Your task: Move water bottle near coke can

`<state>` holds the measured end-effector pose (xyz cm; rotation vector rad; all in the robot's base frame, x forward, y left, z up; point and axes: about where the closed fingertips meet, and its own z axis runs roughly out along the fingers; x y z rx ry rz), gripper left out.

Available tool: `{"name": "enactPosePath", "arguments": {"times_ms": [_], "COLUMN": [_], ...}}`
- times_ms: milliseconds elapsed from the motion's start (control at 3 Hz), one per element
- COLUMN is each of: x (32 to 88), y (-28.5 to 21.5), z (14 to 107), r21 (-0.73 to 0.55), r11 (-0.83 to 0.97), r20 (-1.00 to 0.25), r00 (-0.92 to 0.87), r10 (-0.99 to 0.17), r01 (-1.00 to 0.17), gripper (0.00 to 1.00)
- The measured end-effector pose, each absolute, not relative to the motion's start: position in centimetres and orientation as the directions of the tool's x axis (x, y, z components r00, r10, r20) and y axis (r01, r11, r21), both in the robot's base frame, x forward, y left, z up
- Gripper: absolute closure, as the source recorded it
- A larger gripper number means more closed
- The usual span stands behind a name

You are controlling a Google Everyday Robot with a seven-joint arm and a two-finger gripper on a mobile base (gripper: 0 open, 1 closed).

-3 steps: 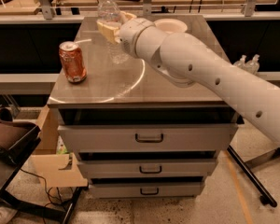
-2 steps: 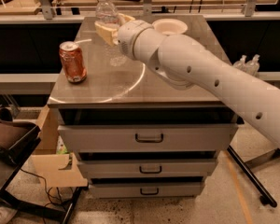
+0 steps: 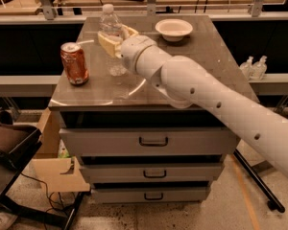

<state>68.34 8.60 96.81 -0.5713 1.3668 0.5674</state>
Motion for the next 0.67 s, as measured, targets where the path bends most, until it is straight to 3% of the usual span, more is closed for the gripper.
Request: {"name": "enactPosePath", "arguments": {"times_ms": [667], "x": [67.66], "y": [10.38], "z": [95.08], "r21": [-0.029], "r11": [0.746], "r20": [-0.991], "r00": [0.116], "r10": [0.065], "r01": [-0.665], "gripper": [1.00]}}
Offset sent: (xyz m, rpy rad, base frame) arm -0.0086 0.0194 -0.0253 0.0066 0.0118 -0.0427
